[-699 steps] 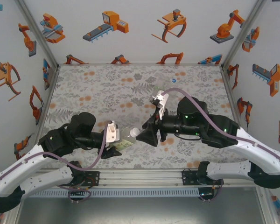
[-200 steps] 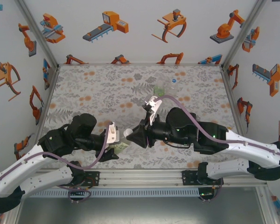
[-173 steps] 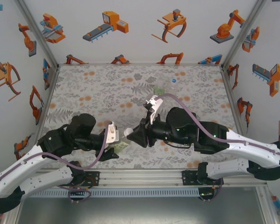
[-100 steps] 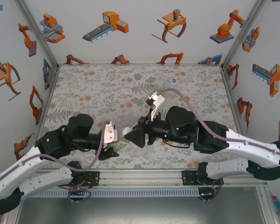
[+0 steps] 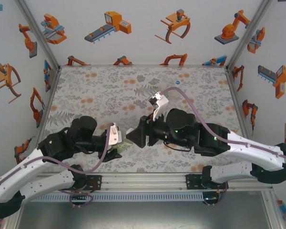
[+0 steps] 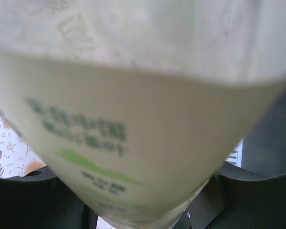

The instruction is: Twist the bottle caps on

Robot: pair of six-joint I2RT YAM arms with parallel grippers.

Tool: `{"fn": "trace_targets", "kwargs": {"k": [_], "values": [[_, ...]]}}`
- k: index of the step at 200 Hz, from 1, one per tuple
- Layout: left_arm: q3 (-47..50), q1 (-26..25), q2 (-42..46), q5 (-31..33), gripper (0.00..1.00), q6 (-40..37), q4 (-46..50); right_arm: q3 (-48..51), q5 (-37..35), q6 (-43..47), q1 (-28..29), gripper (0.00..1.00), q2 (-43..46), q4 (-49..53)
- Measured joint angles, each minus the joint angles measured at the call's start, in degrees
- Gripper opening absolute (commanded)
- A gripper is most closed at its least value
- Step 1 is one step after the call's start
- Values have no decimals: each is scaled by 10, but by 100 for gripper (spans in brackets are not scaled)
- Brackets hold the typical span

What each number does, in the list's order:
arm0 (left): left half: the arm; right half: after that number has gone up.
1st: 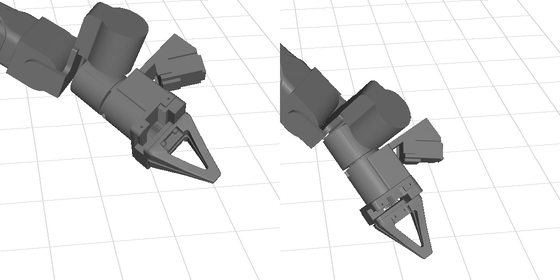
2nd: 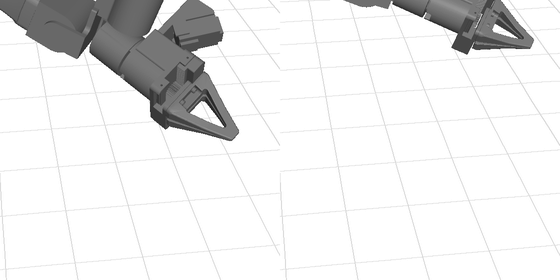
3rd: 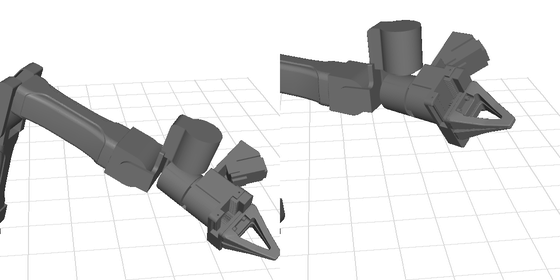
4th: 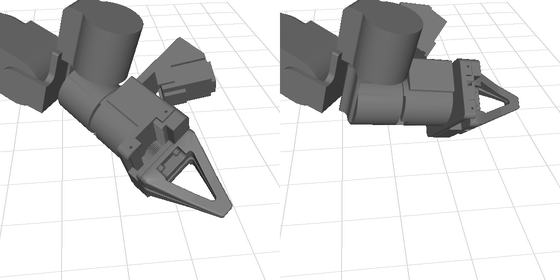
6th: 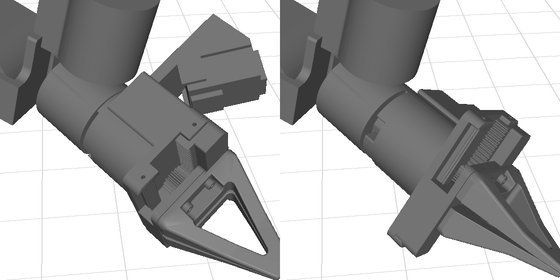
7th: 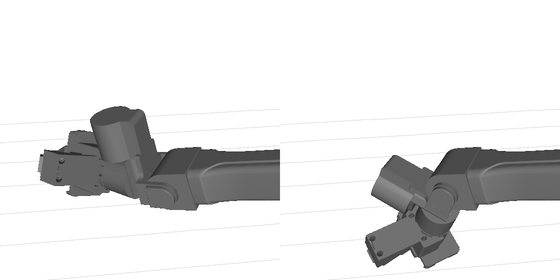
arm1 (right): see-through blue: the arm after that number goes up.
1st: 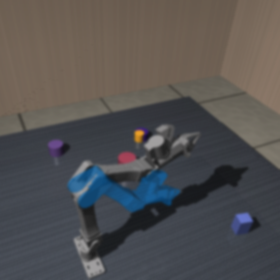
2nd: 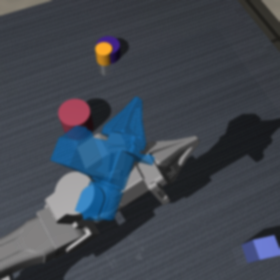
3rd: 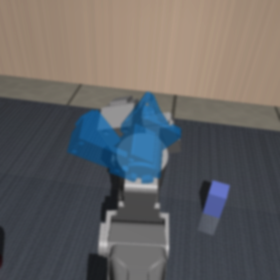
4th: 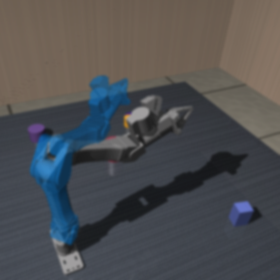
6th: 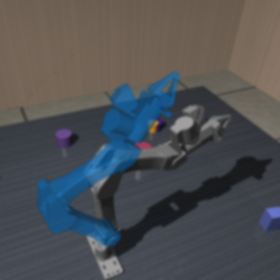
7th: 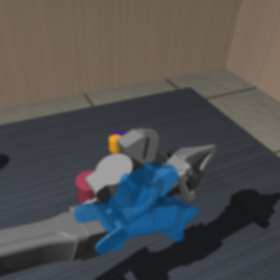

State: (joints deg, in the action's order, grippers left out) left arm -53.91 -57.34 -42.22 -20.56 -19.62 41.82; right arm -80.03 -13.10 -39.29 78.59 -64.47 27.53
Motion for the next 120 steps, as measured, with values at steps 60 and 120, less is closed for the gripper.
{"fn": "trace_targets", "kwargs": {"k": [60, 120], "values": [[1, 0, -10, 0, 0, 3, 5, 0, -2, 10, 0, 32, -18, -10], [3, 0, -9, 10, 61, 10, -1, 0, -15, 17, -1, 13, -18, -8]]}}
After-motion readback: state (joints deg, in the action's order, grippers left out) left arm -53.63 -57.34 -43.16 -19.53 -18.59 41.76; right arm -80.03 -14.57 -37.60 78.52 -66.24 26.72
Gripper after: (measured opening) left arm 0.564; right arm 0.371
